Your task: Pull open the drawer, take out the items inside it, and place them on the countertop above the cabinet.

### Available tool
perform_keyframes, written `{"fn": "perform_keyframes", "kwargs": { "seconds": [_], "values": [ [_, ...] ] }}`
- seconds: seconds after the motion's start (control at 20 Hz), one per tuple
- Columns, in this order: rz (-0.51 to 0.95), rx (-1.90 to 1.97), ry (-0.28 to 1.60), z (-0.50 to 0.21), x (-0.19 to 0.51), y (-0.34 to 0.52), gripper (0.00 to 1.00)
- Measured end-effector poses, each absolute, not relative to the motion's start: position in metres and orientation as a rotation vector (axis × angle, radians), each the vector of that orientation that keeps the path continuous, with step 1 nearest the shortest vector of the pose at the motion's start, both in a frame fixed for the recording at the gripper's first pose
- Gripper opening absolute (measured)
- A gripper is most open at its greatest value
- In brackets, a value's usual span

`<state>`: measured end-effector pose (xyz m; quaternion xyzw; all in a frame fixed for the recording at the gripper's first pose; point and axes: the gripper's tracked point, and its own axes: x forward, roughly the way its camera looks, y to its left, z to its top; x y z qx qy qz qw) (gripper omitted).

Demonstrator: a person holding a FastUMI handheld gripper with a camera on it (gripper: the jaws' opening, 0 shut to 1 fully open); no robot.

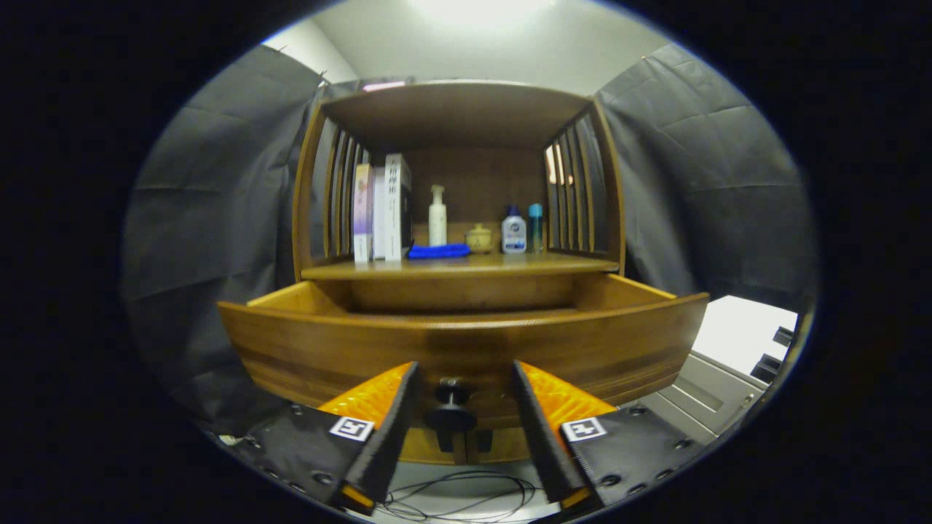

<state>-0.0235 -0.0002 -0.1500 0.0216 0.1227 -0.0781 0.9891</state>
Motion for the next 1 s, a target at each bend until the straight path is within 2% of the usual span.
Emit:
{"fn": "perform_keyframes", "kwargs": {
  "seconds": [0.15, 0.55, 1.0],
  "values": [
    [-0.176, 0.018, 0.208, -0.119, -0.031, -0.004, 0.98],
    [-0.138, -0.059, 0.224, -0.064, -0.006, 0.018, 0.98],
    [-0.232, -0.079, 0.395, -0.082, 0.049, 0.012, 1.0]
  ]
}}
